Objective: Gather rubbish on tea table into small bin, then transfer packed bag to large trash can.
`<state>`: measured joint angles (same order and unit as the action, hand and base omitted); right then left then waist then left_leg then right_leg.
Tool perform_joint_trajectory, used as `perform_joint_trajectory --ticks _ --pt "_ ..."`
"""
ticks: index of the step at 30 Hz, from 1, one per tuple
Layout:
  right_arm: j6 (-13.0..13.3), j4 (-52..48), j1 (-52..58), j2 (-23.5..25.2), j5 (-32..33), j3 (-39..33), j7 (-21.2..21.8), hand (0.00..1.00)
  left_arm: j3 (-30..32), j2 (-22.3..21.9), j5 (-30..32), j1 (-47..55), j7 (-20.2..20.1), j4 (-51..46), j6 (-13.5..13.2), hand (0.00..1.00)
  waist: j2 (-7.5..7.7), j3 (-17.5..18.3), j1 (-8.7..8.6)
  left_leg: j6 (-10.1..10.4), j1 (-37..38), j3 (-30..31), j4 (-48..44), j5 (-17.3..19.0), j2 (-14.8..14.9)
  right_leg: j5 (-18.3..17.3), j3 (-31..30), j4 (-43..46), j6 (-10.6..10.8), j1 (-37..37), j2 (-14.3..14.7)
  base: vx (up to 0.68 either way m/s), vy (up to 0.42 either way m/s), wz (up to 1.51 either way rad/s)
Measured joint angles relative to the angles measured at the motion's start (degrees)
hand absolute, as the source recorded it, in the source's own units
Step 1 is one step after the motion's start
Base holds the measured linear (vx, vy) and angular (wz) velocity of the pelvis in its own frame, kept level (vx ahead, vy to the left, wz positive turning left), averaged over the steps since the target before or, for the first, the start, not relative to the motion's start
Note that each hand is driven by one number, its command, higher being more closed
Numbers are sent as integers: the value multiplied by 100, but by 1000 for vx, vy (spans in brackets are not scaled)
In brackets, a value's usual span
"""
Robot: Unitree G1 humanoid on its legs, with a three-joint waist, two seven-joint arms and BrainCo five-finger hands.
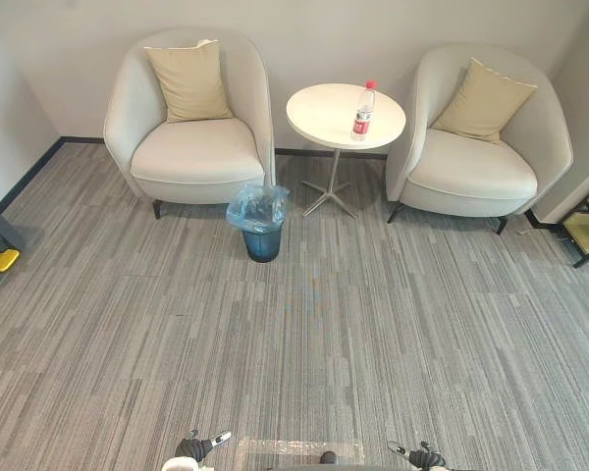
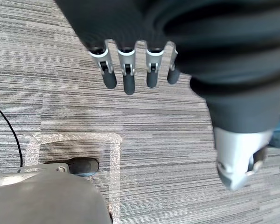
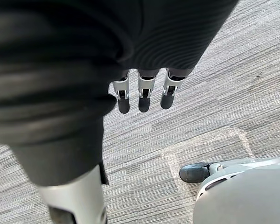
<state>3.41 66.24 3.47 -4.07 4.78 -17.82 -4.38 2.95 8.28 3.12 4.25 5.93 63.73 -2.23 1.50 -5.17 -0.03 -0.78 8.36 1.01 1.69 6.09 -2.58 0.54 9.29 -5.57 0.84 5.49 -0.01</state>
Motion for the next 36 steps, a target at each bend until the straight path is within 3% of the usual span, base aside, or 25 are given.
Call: perform_joint_trajectory --ticks 9,13,15,16,17,18,20,23,25,27,28,30,31,32,33,34,35,36 --pt "2 -12 -18 -27 206 35 9 0 -51 9 -99 -35 0 -2 16 0 -42 -86 -9 93 -56 -264 -29 61 61 33 -225 0 -45 -156 71 -16 -6 -15" --pt "11 -27 -23 -27 305 28 3 0 -61 19 -108 -147 1 -16 23 0 -59 -239 -32 307 -241 -436 -424 318 175 -23 -297 21 -90 -158 160 29 -40 -17" --pt "10 -22 -45 -33 439 39 -3 0 -61 63 -112 -170 -1 -140 30 0 -42 -406 -21 640 -756 -738 -1715 660 316 -192 -369 27 -284 -133 189 42 -74 -21" --pt "8 -17 -49 -30 444 42 -3 0 -62 74 -114 -177 -1 -158 34 0 -32 -421 -22 644 -888 -783 -1988 662 334 -206 -388 34 -303 -139 181 55 -121 -30" --pt "8 -15 -63 -77 496 25 -10 0 -41 49 -132 -208 4 -352 39 0 -75 -564 -7 765 -1522 -961 -3543 575 520 -353 -562 271 -379 -75 188 87 -109 -35" --pt "8 -16 -79 -75 514 23 -16 0 -20 35 -164 -208 4 -382 31 0 -99 -629 22 795 -1722 -973 -3935 584 573 -400 -628 333 -420 -14 189 158 -102 -55" --pt "5 -26 -121 -102 559 -12 -43 0 44 -47 -282 -160 20 -419 30 0 -213 -691 38 606 -2222 -959 -4587 871 671 -592 -885 463 -485 148 170 200 -9 -53" --pt "4 -23 -158 -119 649 -22 -53 0 38 -58 -333 -130 27 -481 9 0 -240 -691 72 542 -2560 -946 -3799 841 595 -705 -1104 446 -442 207 54 213 72 -46" --pt "-1 -23 -184 -126 647 -25 -61 0 31 -77 -336 -119 51 -469 11 0 -262 -682 91 511 -2629 -875 -1962 220 360 -910 -1298 436 -387 304 -103 311 114 -40" --pt "-1 -23 -159 -178 643 -27 -62 0 -73 -107 -325 -53 48 -453 15 0 -366 -626 99 507 -2603 -773 -1178 -274 333 -1148 -1381 480 -234 386 -71 411 181 -39" --pt "-2 -19 -105 -161 636 -44 -64 0 -64 -95 -323 7 44 -432 19 0 -342 -595 119 196 -2613 -715 -1412 -522 321 -1462 -1467 774 -162 413 -111 577 271 -57" --pt "-5 -26 -70 -20 630 -129 -57 0 17 -1 -320 104 43 -431 27 0 -99 -448 231 77 -2514 -965 -1588 -376 190 -1848 -1593 1582 -13 218 -287 546 212 -55" --pt "7 -79 -54 79 615 -171 -26 0 34 25 -313 96 51 -392 35 0 -3 -391 280 15 -2223 -1090 -1442 -223 100 -1868 -1583 2835 193 -272 -361 542 189 -45" --pt "4 -187 -63 89 549 -172 0 0 27 52 -313 89 51 -347 43 0 33 -405 257 -66 -1837 -1117 -1265 -172 8 -1647 -1523 4153 731 -792 -413 614 233 -27" --pt "7 -229 -59 101 471 -173 2 0 10 63 -310 89 51 -336 55 0 45 -413 207 -101 -1587 -1106 -1177 -116 -51 -1515 -1415 4888 934 -1023 -495 489 191 4" --pt "9 -310 -50 123 426 -167 0 0 -5 59 -313 86 52 -344 59 0 38 -418 152 -118 -1285 -1084 -1134 12 -90 -1476 -1179 5557 918 -1269 -606 582 190 13" --pt "9 -494 -17 114 407 -108 0 0 -3 39 -319 62 54 -349 59 0 -22 -453 146 -104 -848 -1071 -993 170 -117 -1488 -701 6097 718 -1629 -875 482 130 9" --pt "22 -560 -26 120 407 -104 0 0 -3 27 -318 30 54 -346 61 0 -29 -479 153 -92 -639 -1035 -896 193 -117 -1544 -486 6150 640 -1743 -963 564 104 7"
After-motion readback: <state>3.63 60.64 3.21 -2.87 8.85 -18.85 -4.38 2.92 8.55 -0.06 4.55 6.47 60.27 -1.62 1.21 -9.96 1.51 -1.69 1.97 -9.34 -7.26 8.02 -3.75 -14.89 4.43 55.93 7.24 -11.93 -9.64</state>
